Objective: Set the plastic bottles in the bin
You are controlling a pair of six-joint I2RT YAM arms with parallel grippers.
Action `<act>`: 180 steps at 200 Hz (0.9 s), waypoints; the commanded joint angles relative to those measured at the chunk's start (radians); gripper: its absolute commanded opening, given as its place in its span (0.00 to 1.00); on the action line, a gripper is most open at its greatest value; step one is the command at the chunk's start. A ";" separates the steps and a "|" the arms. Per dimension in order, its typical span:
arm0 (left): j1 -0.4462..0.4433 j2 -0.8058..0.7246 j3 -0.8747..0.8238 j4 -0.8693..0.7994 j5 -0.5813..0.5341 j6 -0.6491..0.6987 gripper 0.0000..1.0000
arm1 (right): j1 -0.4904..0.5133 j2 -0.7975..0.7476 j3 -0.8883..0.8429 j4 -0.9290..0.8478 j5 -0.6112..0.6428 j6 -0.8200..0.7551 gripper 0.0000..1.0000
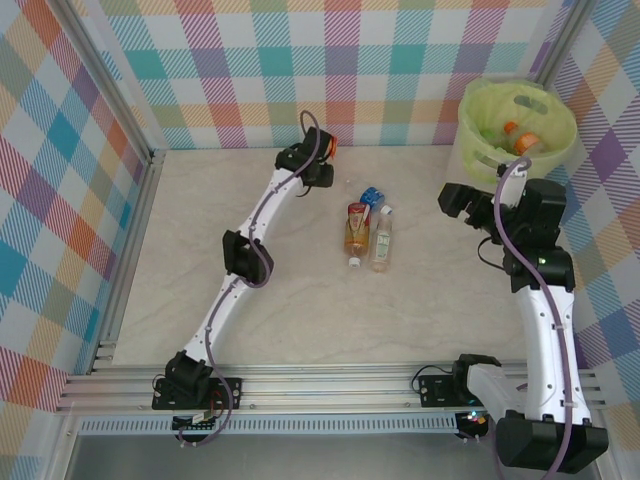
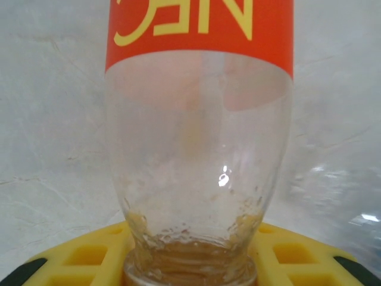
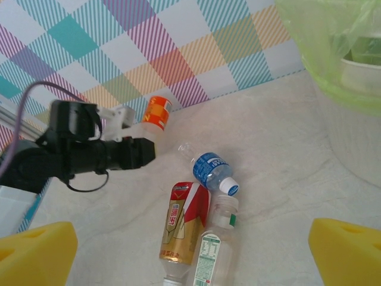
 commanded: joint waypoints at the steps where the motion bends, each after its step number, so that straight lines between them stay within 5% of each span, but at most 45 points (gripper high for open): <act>1: -0.008 -0.150 0.012 -0.009 0.076 -0.016 0.19 | 0.003 0.002 -0.031 0.054 -0.007 0.001 1.00; 18: -0.008 -0.262 -0.158 0.049 0.090 -0.018 0.19 | 0.002 0.026 -0.042 0.079 -0.017 0.003 1.00; 62: -0.007 -0.663 -0.915 0.391 0.099 -0.017 0.21 | 0.002 0.116 -0.090 0.214 -0.094 0.060 1.00; 118: -0.032 -0.893 -1.251 0.527 0.122 -0.071 0.20 | 0.006 0.146 -0.133 0.378 -0.220 0.268 1.00; 180: -0.093 -1.152 -1.640 0.894 0.353 -0.141 0.21 | 0.059 0.123 -0.190 0.545 -0.314 0.541 1.00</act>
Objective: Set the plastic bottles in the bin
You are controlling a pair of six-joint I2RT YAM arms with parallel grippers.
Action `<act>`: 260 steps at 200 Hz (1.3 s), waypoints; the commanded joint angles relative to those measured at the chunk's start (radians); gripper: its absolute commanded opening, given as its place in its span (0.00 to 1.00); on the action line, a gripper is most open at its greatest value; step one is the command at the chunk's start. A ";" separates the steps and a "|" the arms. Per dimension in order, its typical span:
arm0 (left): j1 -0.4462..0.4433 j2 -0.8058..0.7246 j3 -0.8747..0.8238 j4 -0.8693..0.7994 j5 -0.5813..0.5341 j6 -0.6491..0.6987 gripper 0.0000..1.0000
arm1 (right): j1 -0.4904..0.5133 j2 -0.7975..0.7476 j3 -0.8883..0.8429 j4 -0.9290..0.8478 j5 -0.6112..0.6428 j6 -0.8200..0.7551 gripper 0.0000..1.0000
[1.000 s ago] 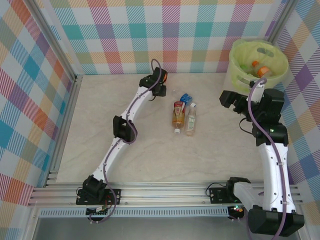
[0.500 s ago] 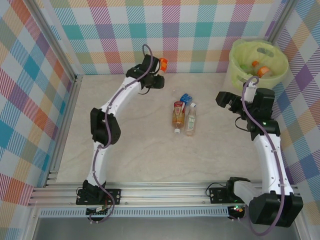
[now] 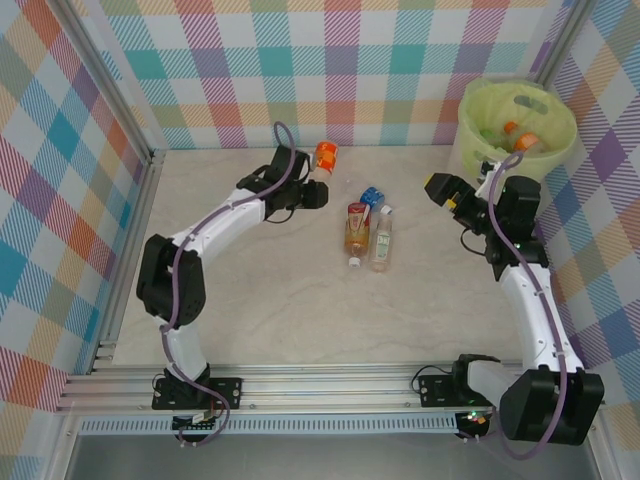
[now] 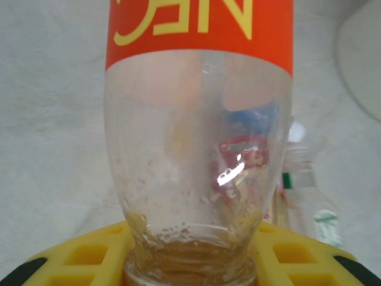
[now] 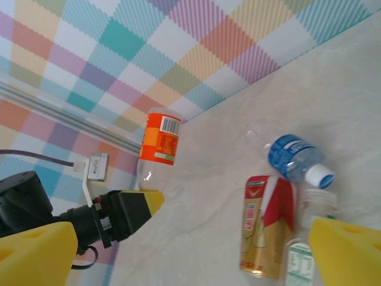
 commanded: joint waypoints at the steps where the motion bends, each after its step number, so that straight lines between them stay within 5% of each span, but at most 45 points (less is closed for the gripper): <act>1: -0.033 -0.108 -0.089 0.236 0.149 -0.035 0.21 | 0.026 -0.018 -0.015 0.131 -0.075 0.163 1.00; 89: -0.143 -0.195 -0.226 0.490 0.525 -0.106 0.21 | 0.158 0.112 -0.005 0.368 -0.127 0.237 1.00; 169: -0.180 -0.159 -0.257 0.686 0.670 -0.270 0.23 | 0.235 0.137 -0.023 0.494 -0.089 0.165 1.00; 220: -0.187 -0.136 -0.249 0.721 0.721 -0.308 0.26 | 0.238 0.113 -0.027 0.500 -0.138 0.117 0.82; 260: -0.188 -0.142 -0.251 0.694 0.681 -0.316 0.38 | 0.238 0.089 -0.031 0.487 -0.135 0.083 0.67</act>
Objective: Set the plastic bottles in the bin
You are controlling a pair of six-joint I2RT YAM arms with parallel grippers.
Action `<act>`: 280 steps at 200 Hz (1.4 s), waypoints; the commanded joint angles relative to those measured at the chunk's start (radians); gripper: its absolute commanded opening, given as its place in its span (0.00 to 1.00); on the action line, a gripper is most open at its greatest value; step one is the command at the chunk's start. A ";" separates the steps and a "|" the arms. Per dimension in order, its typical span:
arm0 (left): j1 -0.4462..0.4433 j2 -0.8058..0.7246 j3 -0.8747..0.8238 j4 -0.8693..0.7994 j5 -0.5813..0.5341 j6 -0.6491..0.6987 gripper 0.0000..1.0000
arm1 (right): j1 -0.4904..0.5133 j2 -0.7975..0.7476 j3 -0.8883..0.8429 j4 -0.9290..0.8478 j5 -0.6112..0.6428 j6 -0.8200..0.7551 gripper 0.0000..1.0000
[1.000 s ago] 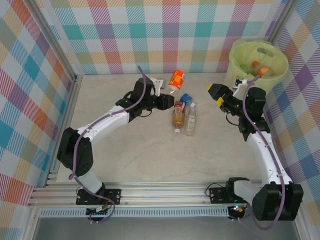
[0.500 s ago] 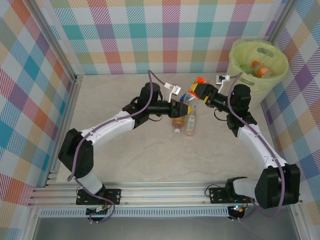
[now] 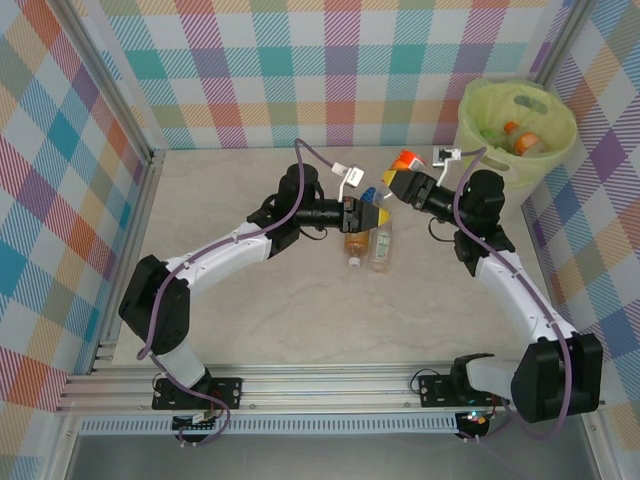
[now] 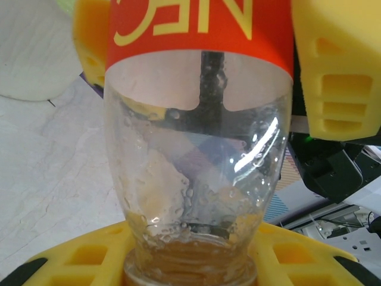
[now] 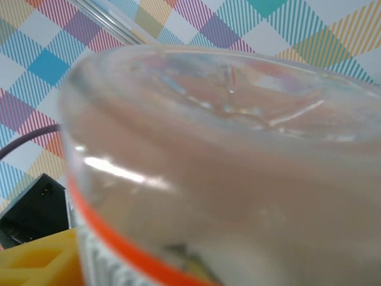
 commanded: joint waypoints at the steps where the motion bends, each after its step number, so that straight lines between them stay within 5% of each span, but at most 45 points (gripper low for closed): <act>1: -0.007 0.002 -0.009 0.041 -0.002 -0.021 0.39 | 0.005 -0.033 -0.007 0.032 -0.012 -0.047 0.67; 60: -0.001 -0.091 -0.097 0.017 -0.193 0.047 0.88 | 0.005 -0.051 0.024 -0.066 0.046 -0.113 0.64; 83: 0.013 -0.140 -0.149 0.041 -0.211 0.055 0.98 | 0.005 -0.047 0.046 -0.104 0.062 -0.146 0.64; 114: 0.025 -0.231 -0.232 0.017 -0.328 0.087 1.00 | 0.004 -0.065 0.075 -0.173 0.141 -0.210 0.63; 187: 0.051 -0.517 -0.517 0.015 -0.689 0.110 1.00 | -0.051 -0.074 0.219 -0.323 0.565 -0.369 0.63; 280: 0.069 -0.603 -0.622 0.014 -0.741 0.044 1.00 | -0.308 0.082 0.278 -0.008 0.791 -0.210 0.62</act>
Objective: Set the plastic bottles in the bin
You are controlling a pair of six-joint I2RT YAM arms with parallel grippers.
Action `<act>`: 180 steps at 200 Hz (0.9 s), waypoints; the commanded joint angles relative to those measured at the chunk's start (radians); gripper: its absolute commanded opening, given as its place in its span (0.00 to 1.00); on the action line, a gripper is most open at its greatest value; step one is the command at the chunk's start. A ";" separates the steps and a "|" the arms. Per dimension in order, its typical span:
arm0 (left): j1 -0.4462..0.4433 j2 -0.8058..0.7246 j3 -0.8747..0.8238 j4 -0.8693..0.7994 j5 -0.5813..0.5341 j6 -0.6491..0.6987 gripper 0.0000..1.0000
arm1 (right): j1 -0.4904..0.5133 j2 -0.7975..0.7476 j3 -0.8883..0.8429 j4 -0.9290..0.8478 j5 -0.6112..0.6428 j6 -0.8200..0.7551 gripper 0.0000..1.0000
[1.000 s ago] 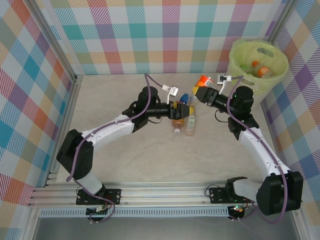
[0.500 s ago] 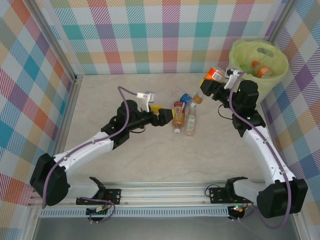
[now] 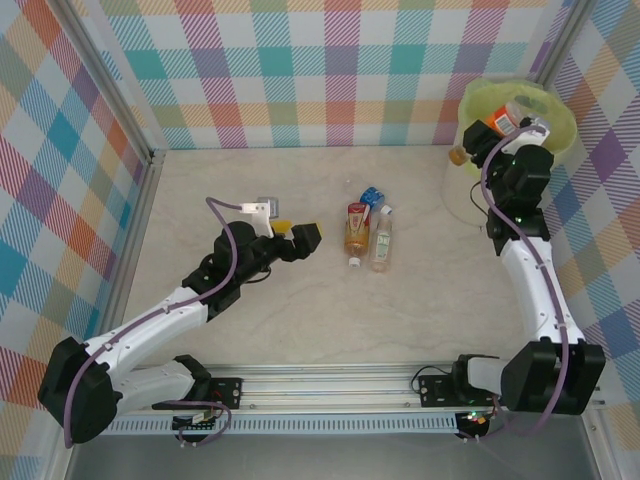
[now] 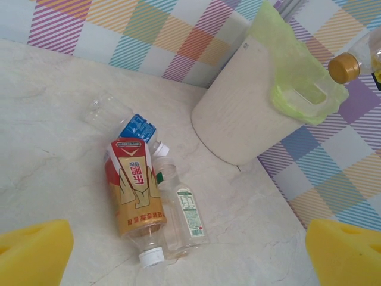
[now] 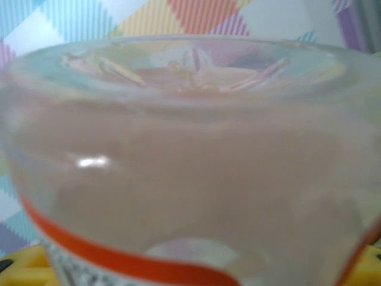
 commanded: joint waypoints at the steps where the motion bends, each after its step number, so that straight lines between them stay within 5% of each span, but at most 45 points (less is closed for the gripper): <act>1: 0.007 -0.017 -0.021 0.020 -0.012 -0.028 1.00 | -0.065 0.043 0.056 0.143 0.081 0.086 0.62; 63: 0.010 -0.022 -0.048 0.038 -0.015 -0.063 1.00 | -0.173 0.223 0.182 0.180 0.106 0.271 0.62; 145: 0.012 -0.020 -0.064 0.045 -0.018 -0.086 1.00 | -0.195 0.502 0.362 0.196 0.113 0.594 0.64; 180: 0.014 -0.010 -0.065 0.045 -0.009 -0.096 1.00 | -0.184 0.607 0.525 0.050 0.096 0.627 0.90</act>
